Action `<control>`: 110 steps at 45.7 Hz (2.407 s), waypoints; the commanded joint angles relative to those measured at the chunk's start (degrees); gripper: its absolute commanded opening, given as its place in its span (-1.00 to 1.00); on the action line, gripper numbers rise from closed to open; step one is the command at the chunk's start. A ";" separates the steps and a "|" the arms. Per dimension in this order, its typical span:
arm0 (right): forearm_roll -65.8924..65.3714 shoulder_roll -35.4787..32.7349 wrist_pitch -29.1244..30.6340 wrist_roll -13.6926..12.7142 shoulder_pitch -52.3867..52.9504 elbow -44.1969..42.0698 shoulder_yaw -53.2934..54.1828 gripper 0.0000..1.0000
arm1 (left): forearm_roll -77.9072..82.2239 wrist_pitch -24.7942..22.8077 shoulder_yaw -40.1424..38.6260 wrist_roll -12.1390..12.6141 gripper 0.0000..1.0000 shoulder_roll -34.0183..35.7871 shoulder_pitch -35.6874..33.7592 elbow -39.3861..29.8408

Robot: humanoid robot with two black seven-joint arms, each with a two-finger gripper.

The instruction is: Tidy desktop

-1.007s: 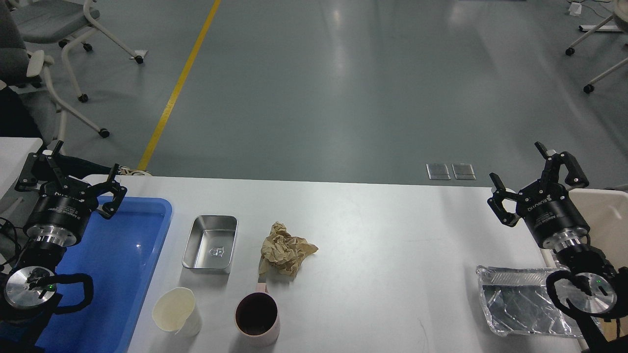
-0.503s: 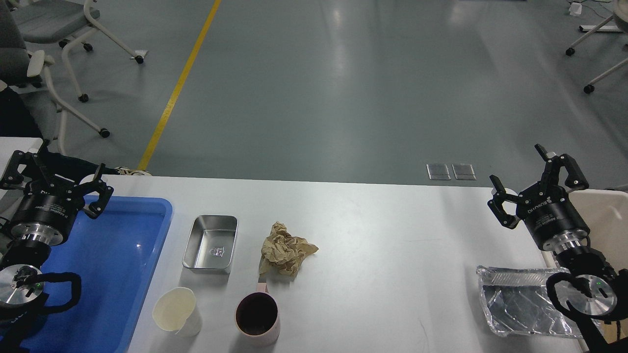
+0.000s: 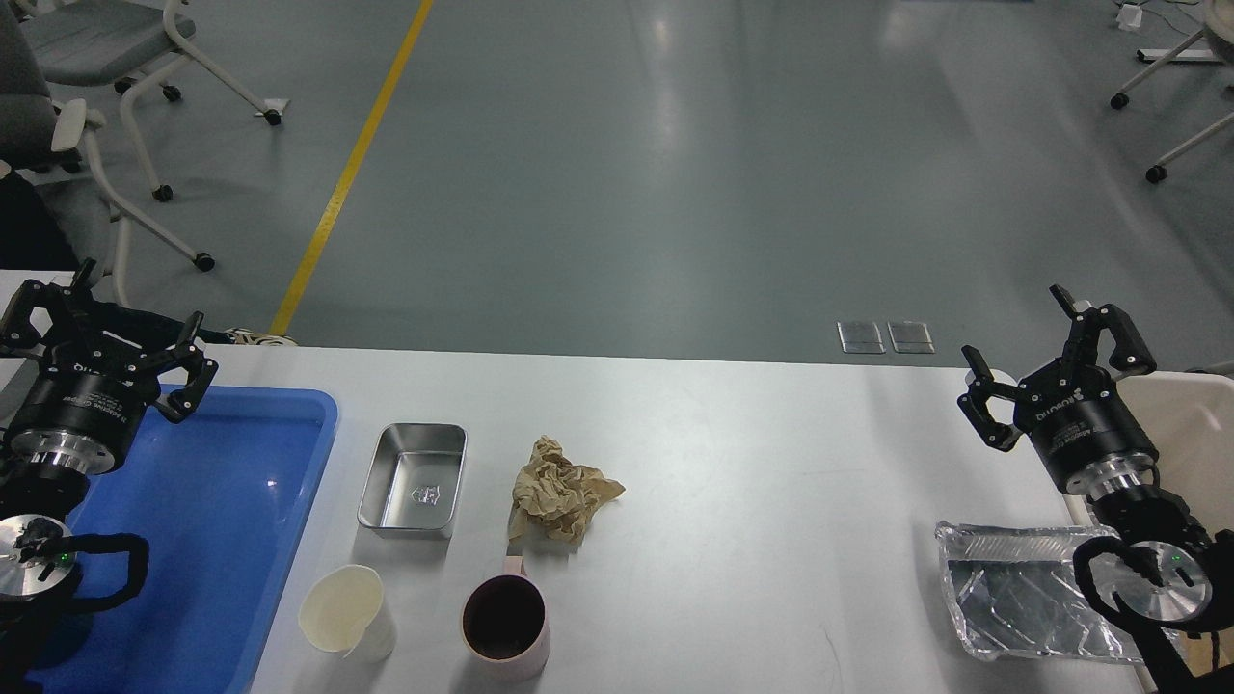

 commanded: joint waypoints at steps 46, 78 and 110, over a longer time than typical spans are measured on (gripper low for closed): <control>0.00 -0.12 -0.09 0.00 0.26 -0.28 -0.33 1.00 | 15.31 3.58 20.99 0.12 0.95 45.49 5.14 -12.87; 0.00 -0.91 0.00 0.00 0.09 -0.28 -0.59 1.00 | 37.37 -0.02 25.47 0.12 0.95 53.58 6.46 -16.91; 0.00 -1.08 0.00 0.00 -0.26 -0.10 -0.68 1.00 | 46.50 -2.74 25.56 1.71 0.96 43.40 3.21 -17.09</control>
